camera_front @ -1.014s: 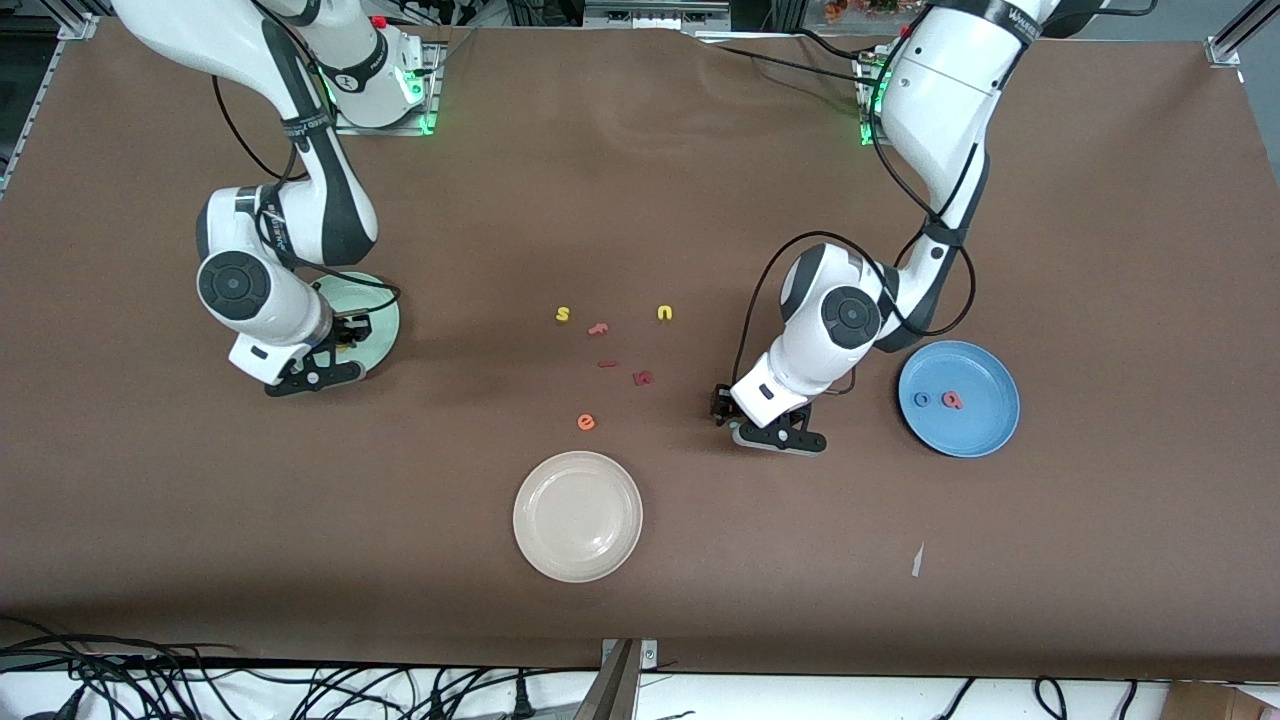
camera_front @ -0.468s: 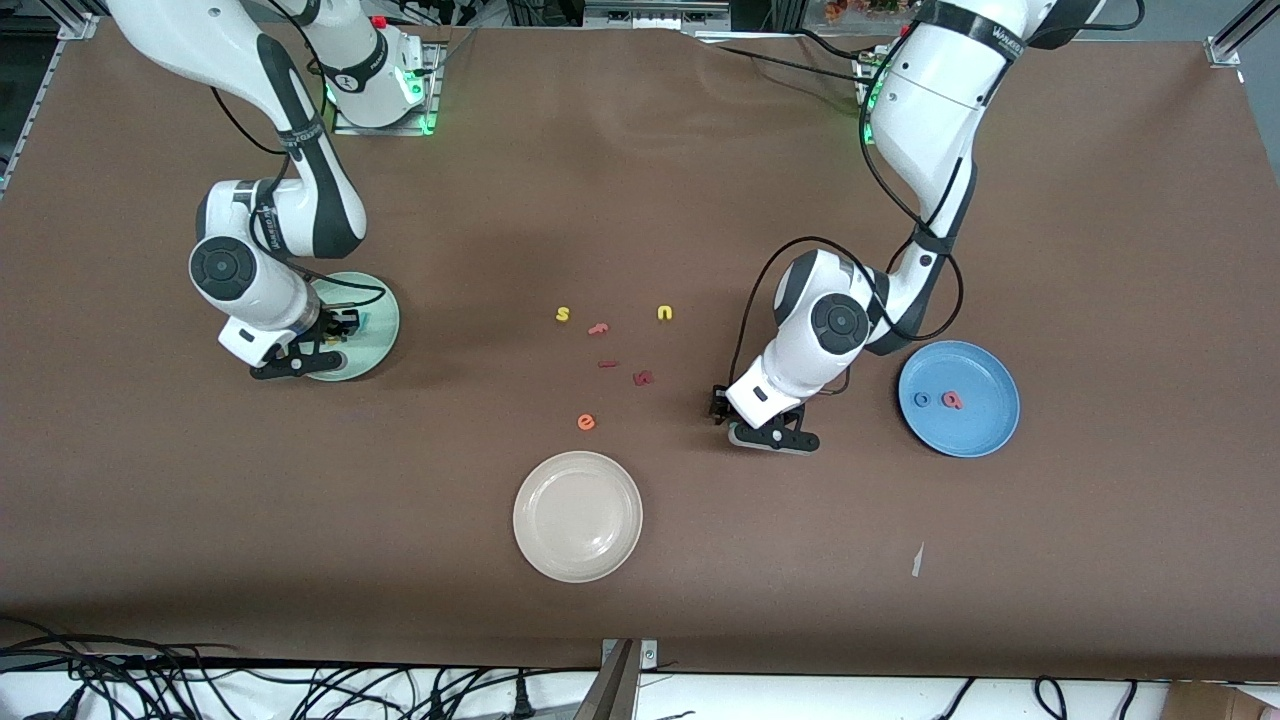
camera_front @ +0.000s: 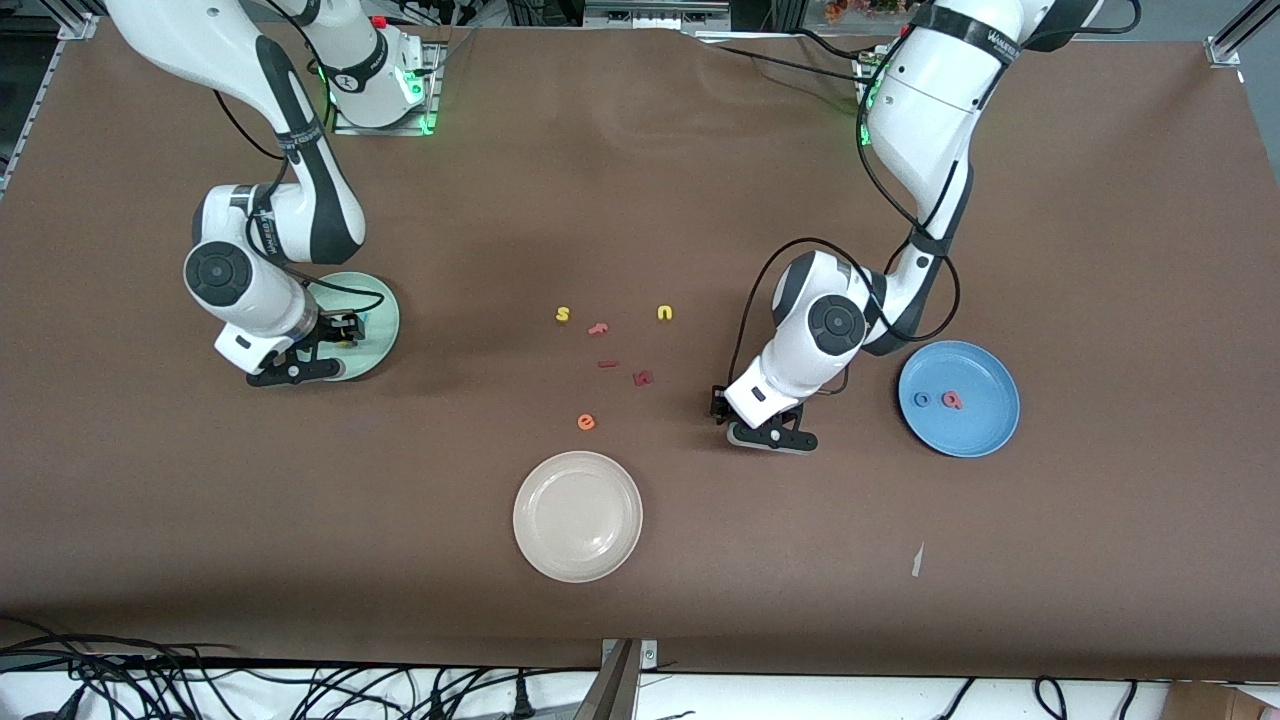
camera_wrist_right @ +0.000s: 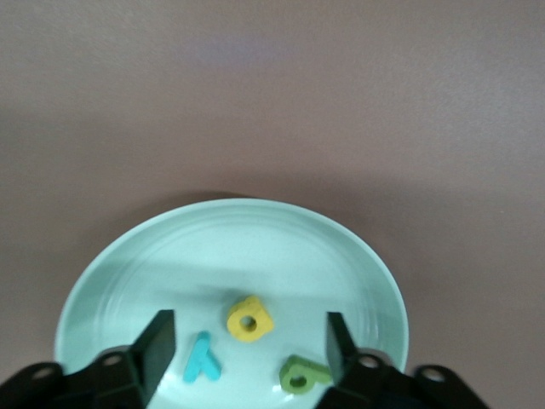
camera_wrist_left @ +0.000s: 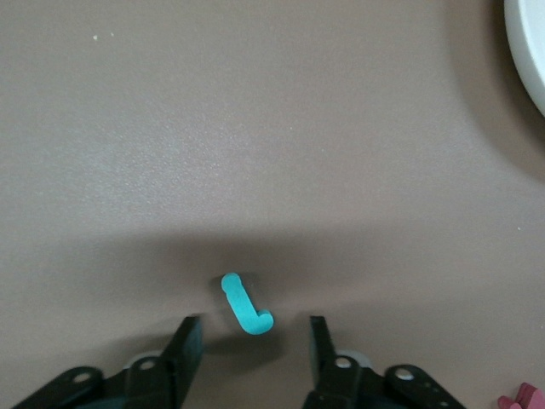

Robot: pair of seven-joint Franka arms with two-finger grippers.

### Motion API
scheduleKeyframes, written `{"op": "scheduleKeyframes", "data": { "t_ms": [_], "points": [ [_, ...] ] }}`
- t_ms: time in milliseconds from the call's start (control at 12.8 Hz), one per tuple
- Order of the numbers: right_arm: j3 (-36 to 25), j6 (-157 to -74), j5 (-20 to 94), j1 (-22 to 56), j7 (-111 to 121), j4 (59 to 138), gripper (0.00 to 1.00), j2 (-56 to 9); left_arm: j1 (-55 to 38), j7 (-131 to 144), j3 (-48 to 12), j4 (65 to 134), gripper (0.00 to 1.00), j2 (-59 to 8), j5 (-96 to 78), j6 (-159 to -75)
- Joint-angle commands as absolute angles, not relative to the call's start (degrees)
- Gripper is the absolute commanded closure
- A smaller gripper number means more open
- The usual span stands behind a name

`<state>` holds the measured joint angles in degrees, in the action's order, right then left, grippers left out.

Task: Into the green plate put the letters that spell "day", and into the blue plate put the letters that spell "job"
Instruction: 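Grasp the cyan l with the left gripper while the right gripper withdraws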

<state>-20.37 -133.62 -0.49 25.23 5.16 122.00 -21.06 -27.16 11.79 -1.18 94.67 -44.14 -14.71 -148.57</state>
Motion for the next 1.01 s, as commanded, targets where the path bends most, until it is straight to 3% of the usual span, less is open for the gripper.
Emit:
{"op": "scheduleKeyframes", "data": {
  "t_ms": [0,390,624,858,936],
  "points": [
    [-20.21,-120.81,2.27,25.66,5.71,112.88,0.0,-20.65,-28.21,11.34,-0.18,93.69,0.46,-45.35,-16.44,-148.89],
    [-20.3,-102.61,3.34,25.75,5.89,99.17,0.0,-20.65,-28.48,11.34,0.35,93.6,0.47,-46.23,-16.52,-149.94],
    [-20.13,-90.74,3.25,25.84,5.63,89.85,0.0,-20.48,-28.48,11.34,0.44,93.6,0.74,-46.32,-16.44,-149.94],
    [-18.91,-89.74,3.34,24.01,5.71,90.6,0.0,-15.41,-28.48,10.81,0.97,93.6,0.77,-46.06,-16.26,-149.94],
    [-15.59,-89.74,2.47,21.21,5.89,91.14,0.0,-13.29,-28.39,10.72,1.05,93.6,0.77,-45.97,-16.26,-149.94]
  ]
}}
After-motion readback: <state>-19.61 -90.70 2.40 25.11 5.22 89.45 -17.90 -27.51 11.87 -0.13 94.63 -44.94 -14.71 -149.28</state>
